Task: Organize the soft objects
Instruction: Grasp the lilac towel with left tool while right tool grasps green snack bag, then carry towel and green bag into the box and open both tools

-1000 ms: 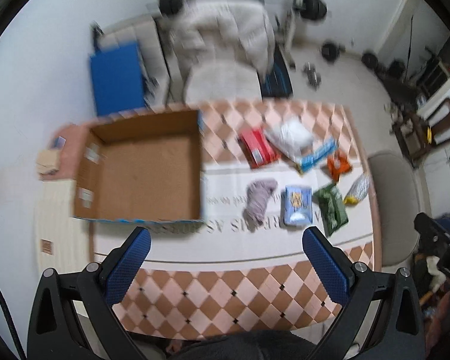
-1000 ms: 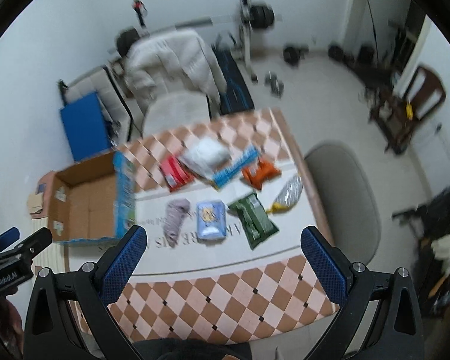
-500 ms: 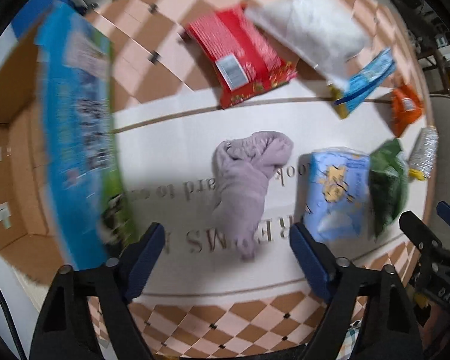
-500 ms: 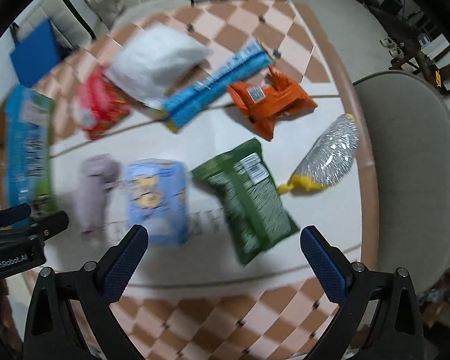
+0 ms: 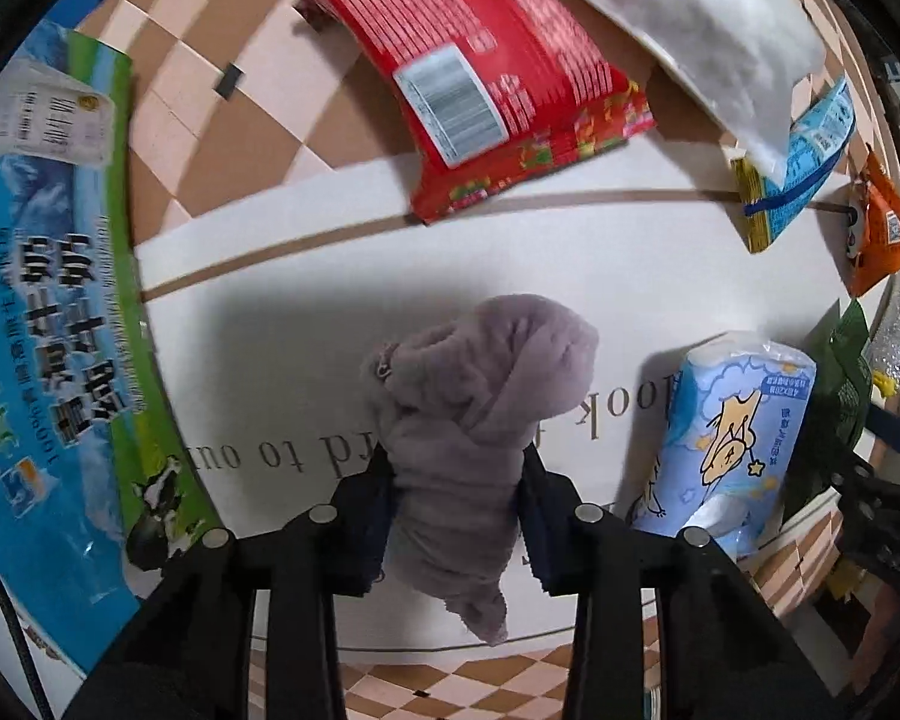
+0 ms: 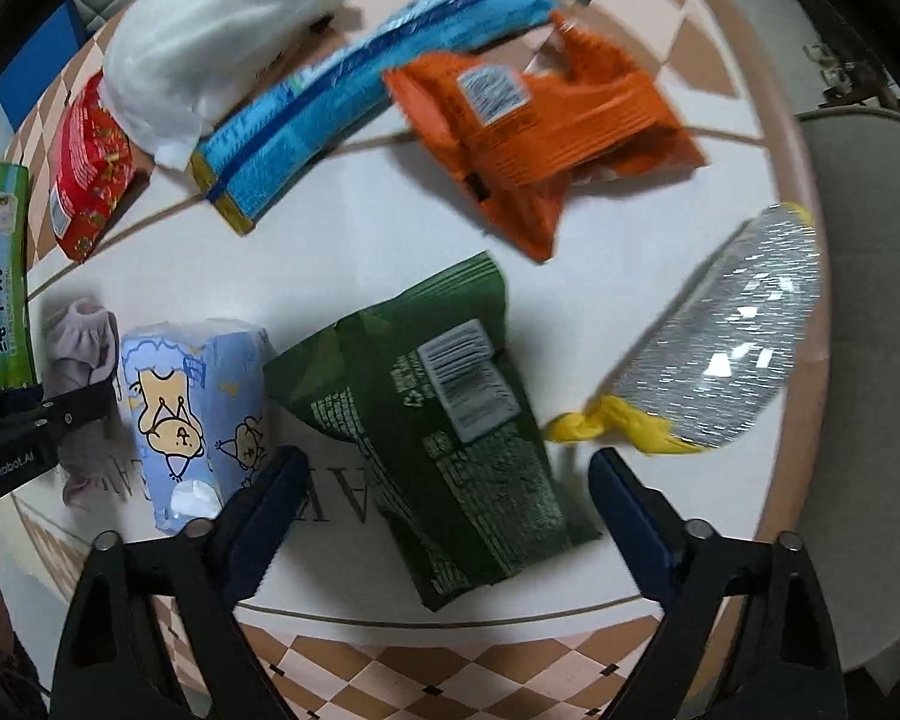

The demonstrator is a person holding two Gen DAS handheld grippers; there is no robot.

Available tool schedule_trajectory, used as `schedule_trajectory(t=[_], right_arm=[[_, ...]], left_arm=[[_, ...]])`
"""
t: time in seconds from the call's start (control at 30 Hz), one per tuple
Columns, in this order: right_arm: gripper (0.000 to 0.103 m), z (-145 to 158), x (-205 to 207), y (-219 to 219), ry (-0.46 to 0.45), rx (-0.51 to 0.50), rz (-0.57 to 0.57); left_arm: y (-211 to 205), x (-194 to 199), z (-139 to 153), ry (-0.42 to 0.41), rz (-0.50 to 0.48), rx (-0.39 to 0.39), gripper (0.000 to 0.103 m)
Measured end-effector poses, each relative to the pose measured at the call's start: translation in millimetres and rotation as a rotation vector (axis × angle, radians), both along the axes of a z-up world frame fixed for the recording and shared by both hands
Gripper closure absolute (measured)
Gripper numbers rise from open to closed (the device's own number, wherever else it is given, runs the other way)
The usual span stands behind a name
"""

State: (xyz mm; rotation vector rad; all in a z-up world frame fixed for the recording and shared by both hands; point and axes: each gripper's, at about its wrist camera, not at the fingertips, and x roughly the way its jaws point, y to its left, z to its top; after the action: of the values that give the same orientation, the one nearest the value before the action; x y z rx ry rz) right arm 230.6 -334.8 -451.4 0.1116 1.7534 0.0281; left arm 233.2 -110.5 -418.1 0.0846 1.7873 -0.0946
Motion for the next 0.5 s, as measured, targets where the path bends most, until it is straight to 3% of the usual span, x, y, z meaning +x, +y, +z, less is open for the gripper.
schedule_trajectory(t=[0.03, 0.1, 0.2, 0.3, 0.5], right_arm=[[0.036, -7, -1, 1, 0.013, -0.011, 0.008], [0.049, -13, -5, 0, 0.008, -0.011, -0.007], [0.061, -6, -12, -9, 0.003, 0.020, -0.063], [0.063, 8, -23, -15, -0.007, 0.033, -0.108], [0.063, 83, -45, 17, -0.112, 0.121, -0.096]], left_arm=[[4, -4, 2, -0.010, -0.001, 0.004, 0.070], [6, -12, 8, -0.025, 0.003, 0.006, 0.070], [10, -23, 22, -0.054, 0.018, -0.005, 0.071], [16, -41, 47, -0.092, 0.043, -0.029, 0.071], [53, -78, 126, -0.207, 0.122, -0.107, 0.071]])
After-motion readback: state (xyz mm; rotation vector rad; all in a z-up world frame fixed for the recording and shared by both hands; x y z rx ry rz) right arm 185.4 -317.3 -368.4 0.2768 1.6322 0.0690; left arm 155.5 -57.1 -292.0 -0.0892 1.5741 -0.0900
